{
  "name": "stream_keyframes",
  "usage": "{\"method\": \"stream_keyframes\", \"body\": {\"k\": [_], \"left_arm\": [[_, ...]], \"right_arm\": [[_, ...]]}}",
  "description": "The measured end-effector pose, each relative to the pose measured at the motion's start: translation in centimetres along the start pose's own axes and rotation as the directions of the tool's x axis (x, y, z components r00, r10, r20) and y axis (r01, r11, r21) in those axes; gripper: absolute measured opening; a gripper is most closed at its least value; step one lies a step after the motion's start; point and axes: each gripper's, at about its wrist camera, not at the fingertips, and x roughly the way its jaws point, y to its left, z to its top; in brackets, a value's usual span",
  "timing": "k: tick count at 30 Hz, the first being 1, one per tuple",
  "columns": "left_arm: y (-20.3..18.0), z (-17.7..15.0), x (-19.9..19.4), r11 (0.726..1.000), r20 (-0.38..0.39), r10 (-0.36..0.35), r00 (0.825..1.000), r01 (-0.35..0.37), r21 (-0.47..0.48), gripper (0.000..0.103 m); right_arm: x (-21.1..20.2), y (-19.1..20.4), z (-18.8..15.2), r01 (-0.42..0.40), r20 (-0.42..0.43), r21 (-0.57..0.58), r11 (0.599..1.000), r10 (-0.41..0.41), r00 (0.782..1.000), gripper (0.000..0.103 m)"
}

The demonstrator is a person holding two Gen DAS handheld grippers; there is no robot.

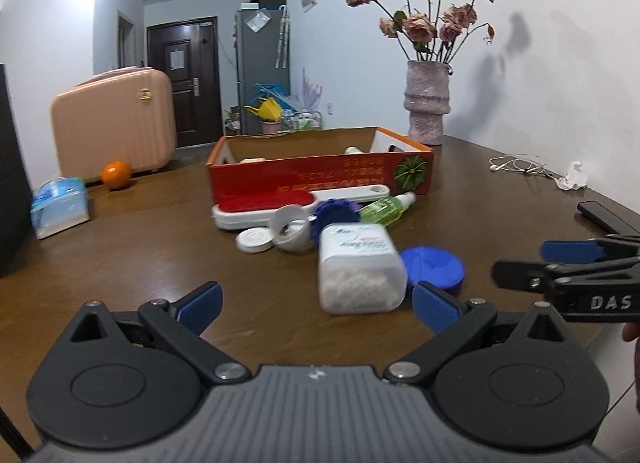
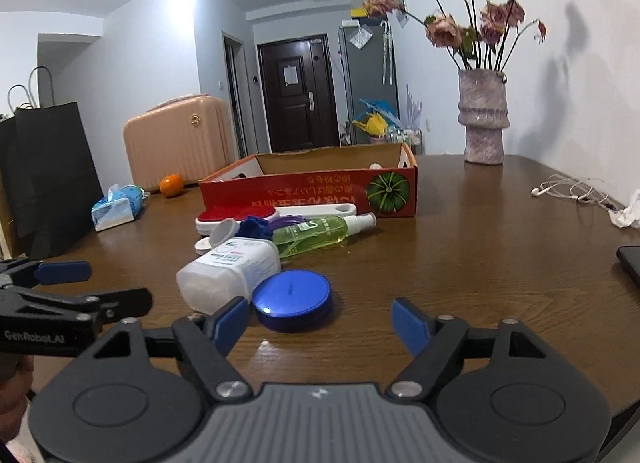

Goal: Organize rigid objects
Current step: 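Move both tools back toward the items on the table, then grasp the white pill bottle with the right tool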

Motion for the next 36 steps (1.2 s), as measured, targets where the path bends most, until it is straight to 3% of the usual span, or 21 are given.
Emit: {"method": "stream_keyframes", "body": {"k": [6,8,9,10,15,17,25,31,36], "left_arm": [[-0.4,1.7,3.4,0.997,-0.062,-0.007,0.998,0.002,-0.08,0.1],[-0.1,1.8,4.1,0.994,-0.083,-0.024,0.996,0.015,-0.105,0.088],[0.0,1.8,4.4,0.995,-0.097,-0.028,0.995,0.018,-0.102,0.073],[0.2,1.8,4.7,0.995,-0.113,-0.036,0.993,0.025,-0.1,0.067],[1.7,1.2,5.6,0.983,-0.163,-0.096,0.982,0.068,-0.168,0.045],[2.1,1.1,5.9,0.983,-0.177,-0.085,0.981,0.054,-0.173,0.037],[3.9,1.4,6.0,0.971,-0.174,-0.05,0.983,0.007,-0.237,0.035],[6.7,1.2,6.3,0.944,-0.196,0.025,0.98,-0.088,-0.319,0.035],[7.9,1.2,5.6,0.944,-0.191,0.036,0.981,-0.096,-0.316,0.028]], "right_arm": [[3.5,-0.9,2.5,-0.016,-0.01,-0.039,0.999,0.016,1.0,0.064],[4.9,-1.4,3.4,-0.049,-0.02,-0.02,0.999,0.049,0.999,0.062],[5.5,-1.6,3.8,-0.072,-0.025,-0.004,0.997,0.072,0.997,0.061],[6.4,-1.7,4.3,-0.1,-0.031,0.017,0.995,0.1,0.994,0.06],[10.4,-1.0,5.7,-0.211,-0.076,0.063,0.976,0.215,0.974,0.048],[12.0,-0.7,6.1,-0.229,-0.093,0.078,0.97,0.235,0.967,0.043],[15.8,-1.1,6.1,-0.315,-0.136,0.265,0.911,0.359,0.923,0.029],[12.8,1.6,4.9,-0.329,-0.169,0.253,0.91,0.376,0.911,0.027],[9.4,4.7,3.4,-0.321,-0.17,0.194,0.927,0.354,0.92,0.027]]}}
